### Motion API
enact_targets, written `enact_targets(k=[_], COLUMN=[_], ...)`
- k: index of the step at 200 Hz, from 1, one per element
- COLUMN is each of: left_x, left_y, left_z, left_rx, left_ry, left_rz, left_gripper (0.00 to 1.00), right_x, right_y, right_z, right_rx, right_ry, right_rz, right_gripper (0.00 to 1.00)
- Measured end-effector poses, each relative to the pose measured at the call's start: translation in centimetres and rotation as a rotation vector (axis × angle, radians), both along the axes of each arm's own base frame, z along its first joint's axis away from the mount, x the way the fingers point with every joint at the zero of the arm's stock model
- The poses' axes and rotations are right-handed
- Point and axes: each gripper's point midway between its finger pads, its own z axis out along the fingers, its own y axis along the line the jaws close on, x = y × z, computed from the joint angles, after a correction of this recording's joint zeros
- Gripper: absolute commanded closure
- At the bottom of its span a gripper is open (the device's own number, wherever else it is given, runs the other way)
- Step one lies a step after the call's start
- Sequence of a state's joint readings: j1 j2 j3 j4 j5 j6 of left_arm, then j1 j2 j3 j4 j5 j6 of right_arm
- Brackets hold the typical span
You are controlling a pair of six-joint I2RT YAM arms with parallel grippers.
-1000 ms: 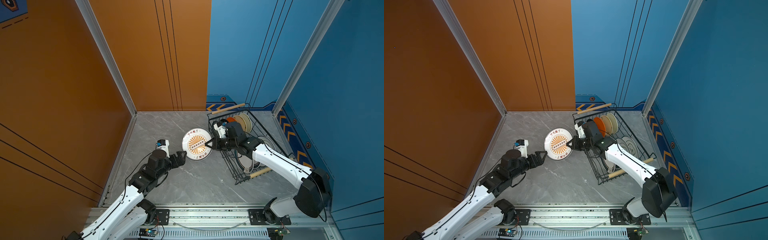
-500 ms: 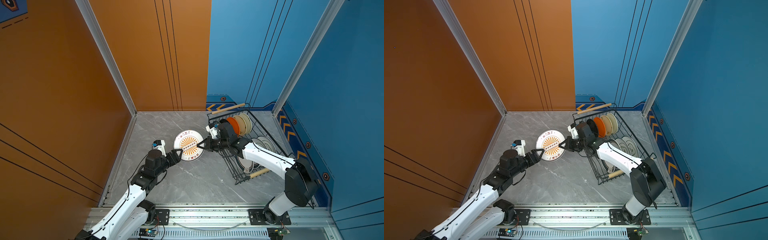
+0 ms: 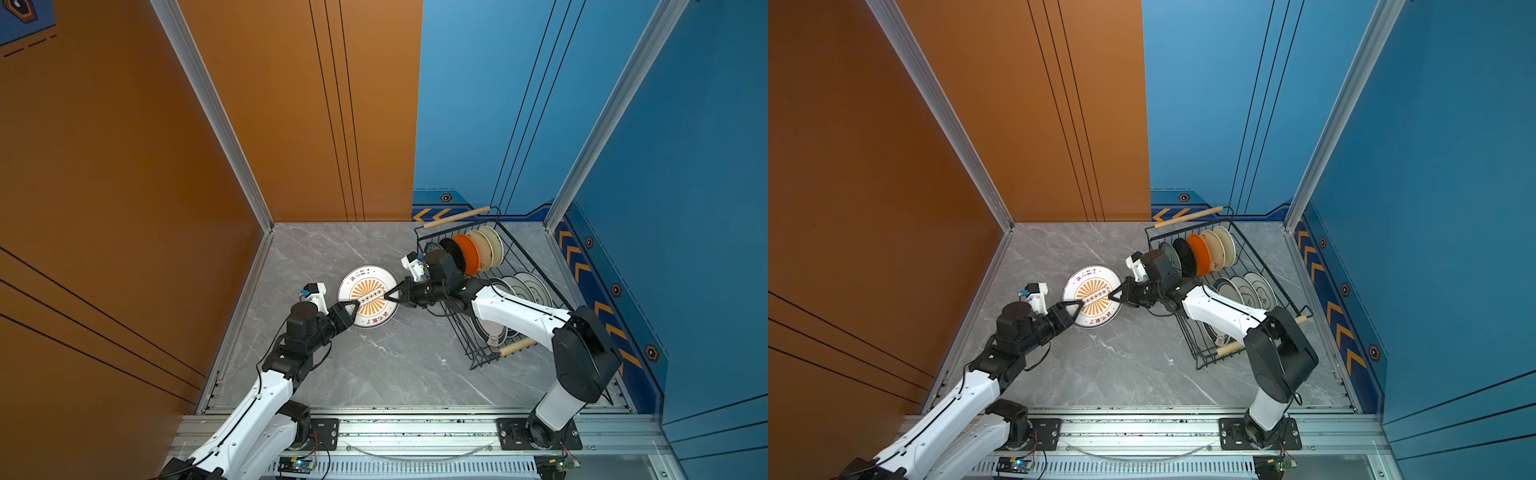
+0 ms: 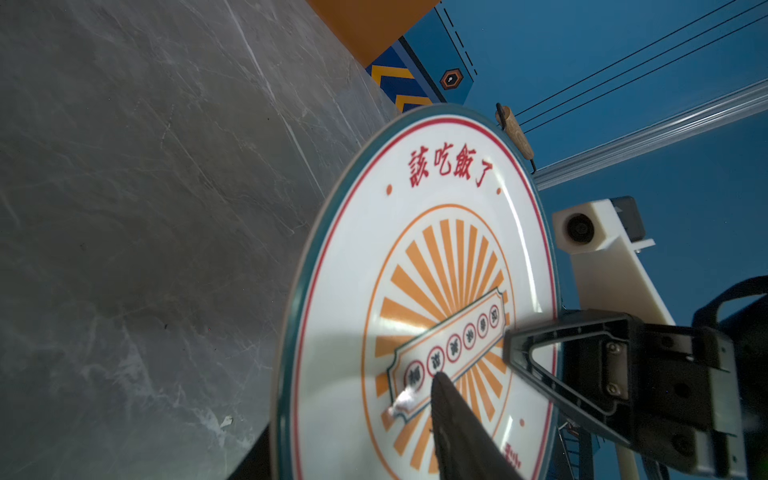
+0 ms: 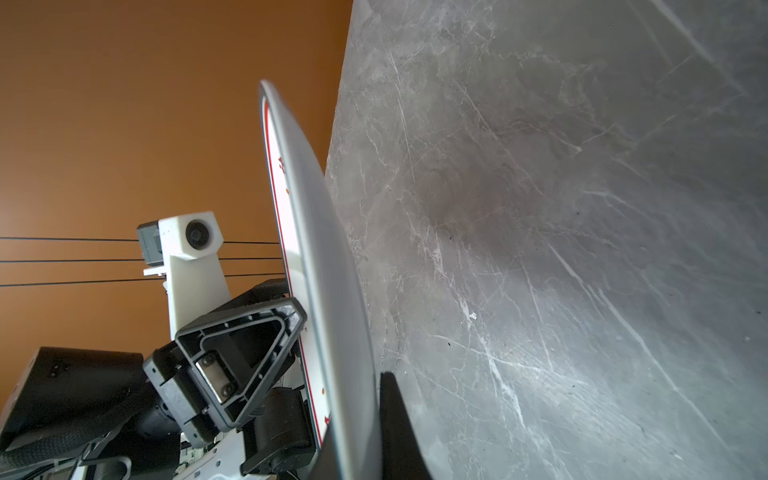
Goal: Unload the plates from the dish rack
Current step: 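Close the left gripper on the sunburst plate rim while the right gripper holds it, then set the sunburst plate on the table with the left gripper while the right withdraws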
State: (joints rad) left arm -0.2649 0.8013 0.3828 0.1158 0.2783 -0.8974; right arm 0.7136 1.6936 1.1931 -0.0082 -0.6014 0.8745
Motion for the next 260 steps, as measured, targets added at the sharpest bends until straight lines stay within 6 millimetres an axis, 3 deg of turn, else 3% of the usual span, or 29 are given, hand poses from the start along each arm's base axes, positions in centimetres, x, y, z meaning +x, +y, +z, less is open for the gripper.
enact_targets(k=[25,65,110,140,206,260], left_x=[0.0,0.2,0.3,0.1,-0.3,-1.2], left_y=[0.2,1.0,1.5,1.8,3.8,6.2], left_z=[-0.3,0.1,0.6,1.4,-1.1,-4.5], left_rx=[-0.01,-0.042,-0.081,-0.098,-0.077,0.016], left_ry=[0.008,-0.006,-0.018,-0.039,0.059,0.187], left_rz=[0.002,0.017,0.008,0.0,0.058,0.136], left_gripper=[0.69,0.8,0.89,1.0,1.0,1.0], right_x=[0.0,0.4,0.4,0.2,1.0,2.1], right_y=[0.4,0.9,1.5,1.2,0.4,-2.5], right_z=[0.2,-1.3,-1.9,-2.5,-2.9,-2.8], right_rx=[0.005,-0.015,-0.027,-0.066,-0.138,-0.336], right_ry=[-0.003,0.023,0.032,0.03,-0.027,-0.129], right_rz=[0.006,0.005,0.015,0.016,0.004,-0.027], right_gripper=[0.85,0.81,0.55,0.49,0.36,0.32])
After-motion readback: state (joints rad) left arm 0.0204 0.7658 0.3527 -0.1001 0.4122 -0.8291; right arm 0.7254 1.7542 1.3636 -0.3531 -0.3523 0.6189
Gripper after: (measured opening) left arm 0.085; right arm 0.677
